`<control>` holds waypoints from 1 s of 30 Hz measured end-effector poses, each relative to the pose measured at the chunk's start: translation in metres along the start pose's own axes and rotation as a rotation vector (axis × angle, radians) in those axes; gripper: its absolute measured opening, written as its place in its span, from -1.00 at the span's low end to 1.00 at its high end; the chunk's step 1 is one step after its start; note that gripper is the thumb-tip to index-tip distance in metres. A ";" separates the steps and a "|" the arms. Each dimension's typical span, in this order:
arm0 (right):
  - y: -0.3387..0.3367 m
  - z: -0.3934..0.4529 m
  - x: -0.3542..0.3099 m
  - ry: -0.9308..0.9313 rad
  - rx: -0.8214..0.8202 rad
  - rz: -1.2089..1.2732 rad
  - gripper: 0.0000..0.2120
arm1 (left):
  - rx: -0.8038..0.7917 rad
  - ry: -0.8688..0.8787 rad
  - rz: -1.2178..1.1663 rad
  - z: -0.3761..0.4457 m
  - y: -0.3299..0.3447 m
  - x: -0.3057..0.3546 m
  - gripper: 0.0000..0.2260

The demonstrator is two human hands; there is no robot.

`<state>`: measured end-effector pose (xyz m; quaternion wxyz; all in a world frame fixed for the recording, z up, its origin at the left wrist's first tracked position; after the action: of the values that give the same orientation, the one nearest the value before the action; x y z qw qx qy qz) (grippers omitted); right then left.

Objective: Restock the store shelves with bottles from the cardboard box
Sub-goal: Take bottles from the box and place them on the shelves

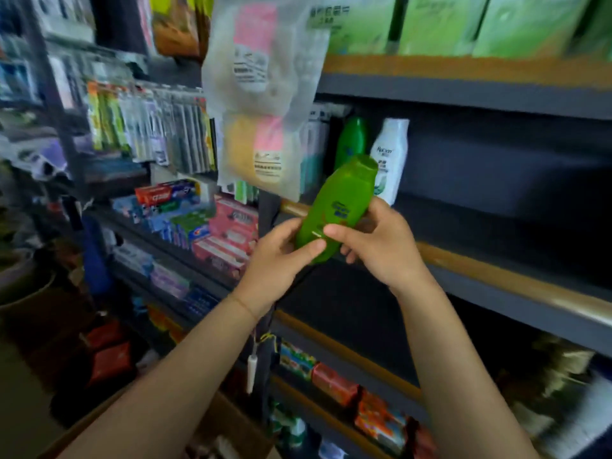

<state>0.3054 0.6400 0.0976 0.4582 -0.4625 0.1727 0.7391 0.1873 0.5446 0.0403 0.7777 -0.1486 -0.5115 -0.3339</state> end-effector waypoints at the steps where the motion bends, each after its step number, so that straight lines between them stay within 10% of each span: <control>1: -0.013 0.005 -0.006 -0.023 0.065 -0.005 -0.72 | 0.034 0.057 0.080 0.007 0.005 0.002 -0.73; 10: -0.034 0.072 -0.012 0.008 0.222 -0.112 -0.76 | -0.088 0.298 0.885 0.052 0.021 -0.017 -0.34; 30: 0.015 0.168 0.057 0.282 0.306 -0.462 -0.60 | -0.147 0.254 0.669 0.066 0.007 -0.036 -0.38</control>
<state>0.1953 0.7762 0.1330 0.6500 -0.5130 0.2341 0.5095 0.1370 0.6011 0.0378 0.8884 -0.3206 -0.3087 -0.1128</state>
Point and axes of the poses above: each hand's wrist, its own z-axis towards the middle knuckle, its own y-axis out of the palm, x = y × z, the point moved 7 cm from there along z, towards the middle knuckle, and after that the axes turned 12 degrees about x, right-handed, at the moved point
